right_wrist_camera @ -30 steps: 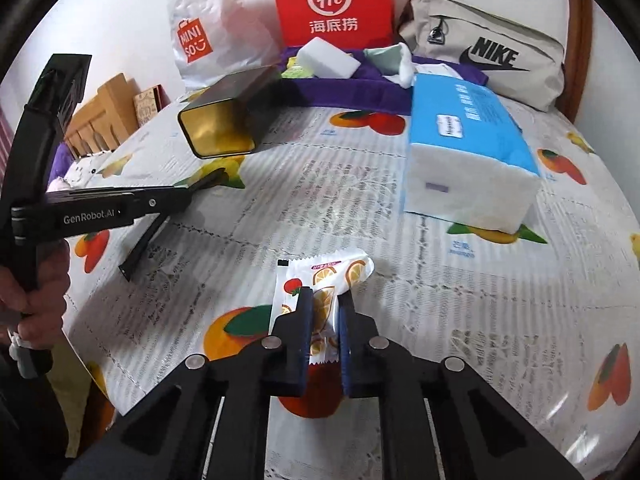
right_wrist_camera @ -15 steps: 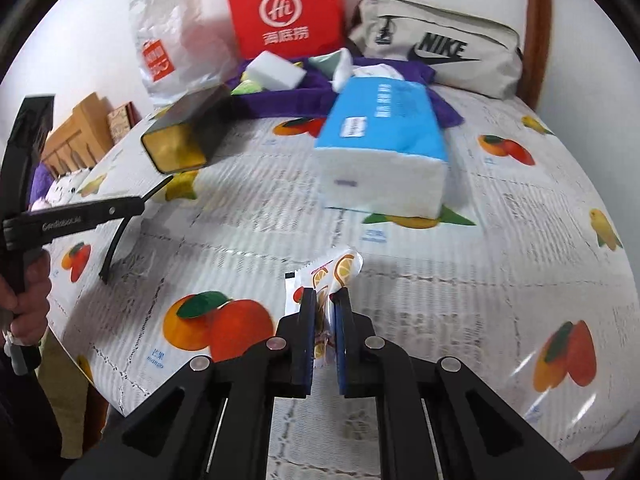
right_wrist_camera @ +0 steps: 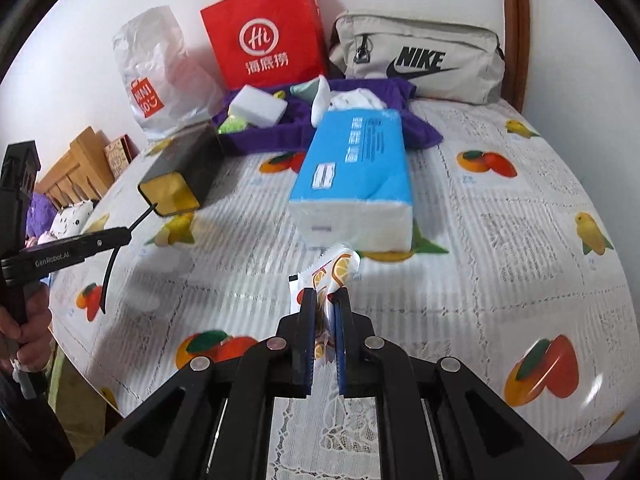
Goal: Organize soft objects
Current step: 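Carry the strap with the left gripper while the right carries the sachet over the purple towel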
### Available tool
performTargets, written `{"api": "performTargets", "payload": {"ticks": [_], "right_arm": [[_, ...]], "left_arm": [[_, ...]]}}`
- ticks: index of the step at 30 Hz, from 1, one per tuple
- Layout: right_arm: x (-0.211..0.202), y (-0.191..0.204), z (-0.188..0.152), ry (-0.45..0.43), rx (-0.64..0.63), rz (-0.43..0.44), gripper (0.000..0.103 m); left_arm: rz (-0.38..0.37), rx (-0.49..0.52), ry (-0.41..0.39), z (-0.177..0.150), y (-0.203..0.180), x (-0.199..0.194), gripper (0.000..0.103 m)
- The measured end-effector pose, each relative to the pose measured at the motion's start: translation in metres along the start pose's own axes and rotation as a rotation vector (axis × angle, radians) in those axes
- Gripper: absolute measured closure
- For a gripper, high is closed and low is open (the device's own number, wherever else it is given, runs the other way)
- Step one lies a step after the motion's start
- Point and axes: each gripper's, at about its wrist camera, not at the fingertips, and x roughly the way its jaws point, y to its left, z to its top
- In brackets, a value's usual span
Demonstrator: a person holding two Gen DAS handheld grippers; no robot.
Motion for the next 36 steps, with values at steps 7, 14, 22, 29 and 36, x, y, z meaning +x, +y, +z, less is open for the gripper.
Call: {"api": "performTargets", "payload": {"ticks": [7,14,22,29,36], "right_arm": [[-0.013,0.003,0.019,-0.033,-0.018,0.035,0.094],[-0.018,0.009,0.048,-0.060,-0.045,0.061,0.094],[-0.011,0.010,0.093,-0.091,-0.065,0.072,0.094],[0.009,0.007,0.135,-0.098,-0.081,0.084,0.094],[0.035,0.003,0.179,-0.115,-0.093,0.091,0.094]], "left_arm": [[0.005,0.004,-0.042,0.018,-0.002,-0.014,0.083],[0.007,0.018,-0.068,0.043,-0.006,-0.021,0.083],[-0.007,0.030,-0.096,0.081,-0.008,-0.022,0.083],[0.008,0.022,-0.108,0.116,-0.003,-0.010,0.083],[0.002,-0.006,-0.102,0.150,0.008,0.010,0.083]]}}
